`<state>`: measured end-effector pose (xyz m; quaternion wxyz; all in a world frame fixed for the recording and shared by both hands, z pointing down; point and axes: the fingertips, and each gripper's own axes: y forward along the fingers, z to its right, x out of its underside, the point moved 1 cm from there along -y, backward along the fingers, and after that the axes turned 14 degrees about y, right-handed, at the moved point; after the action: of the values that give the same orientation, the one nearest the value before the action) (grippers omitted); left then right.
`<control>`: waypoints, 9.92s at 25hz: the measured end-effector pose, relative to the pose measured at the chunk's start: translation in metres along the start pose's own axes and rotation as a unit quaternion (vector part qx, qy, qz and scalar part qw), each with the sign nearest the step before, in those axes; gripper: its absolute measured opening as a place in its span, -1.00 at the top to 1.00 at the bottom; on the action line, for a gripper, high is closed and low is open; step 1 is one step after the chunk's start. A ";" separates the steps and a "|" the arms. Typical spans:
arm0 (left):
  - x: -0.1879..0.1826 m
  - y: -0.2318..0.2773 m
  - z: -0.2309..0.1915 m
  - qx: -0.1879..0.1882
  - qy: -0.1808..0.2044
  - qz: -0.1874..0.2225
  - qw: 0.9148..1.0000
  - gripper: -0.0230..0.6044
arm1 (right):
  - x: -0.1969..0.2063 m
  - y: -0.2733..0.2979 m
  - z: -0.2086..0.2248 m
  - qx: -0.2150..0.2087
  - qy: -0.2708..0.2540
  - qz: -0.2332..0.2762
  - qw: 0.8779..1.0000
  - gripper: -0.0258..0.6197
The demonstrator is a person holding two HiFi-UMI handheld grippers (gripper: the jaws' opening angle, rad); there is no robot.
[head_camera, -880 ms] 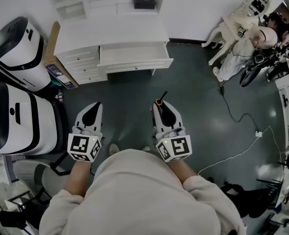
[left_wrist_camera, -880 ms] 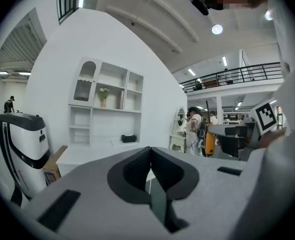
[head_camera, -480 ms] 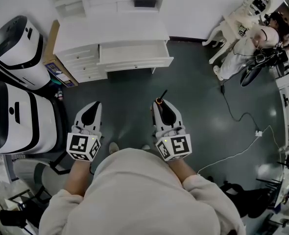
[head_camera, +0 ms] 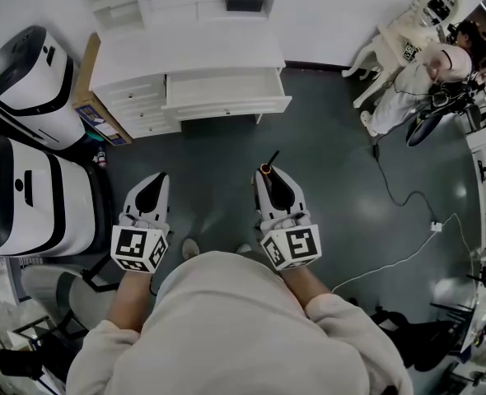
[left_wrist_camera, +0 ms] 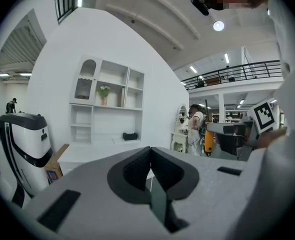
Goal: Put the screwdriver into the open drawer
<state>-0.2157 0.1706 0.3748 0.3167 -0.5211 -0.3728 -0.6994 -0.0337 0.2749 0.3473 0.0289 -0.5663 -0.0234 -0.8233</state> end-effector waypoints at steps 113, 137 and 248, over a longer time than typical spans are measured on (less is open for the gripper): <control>0.057 0.289 -0.201 -0.186 -0.084 -0.130 0.970 0.91 | 0.212 0.495 0.257 -0.167 -0.355 -0.317 0.863 0.68; 0.089 0.260 -0.197 -0.238 -0.107 -0.205 0.943 0.91 | 0.371 0.507 0.306 -0.229 -0.435 -0.475 0.729 0.68; 0.023 0.336 -0.177 -0.026 -0.030 -0.056 0.998 0.91 | -0.010 0.374 0.228 -0.008 -0.091 -0.112 0.989 0.91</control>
<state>-0.0298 -0.1569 0.4298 0.2526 -0.5283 -0.3924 -0.7093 0.2093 -0.0813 0.4219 -0.0709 -0.6333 -0.0824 -0.7663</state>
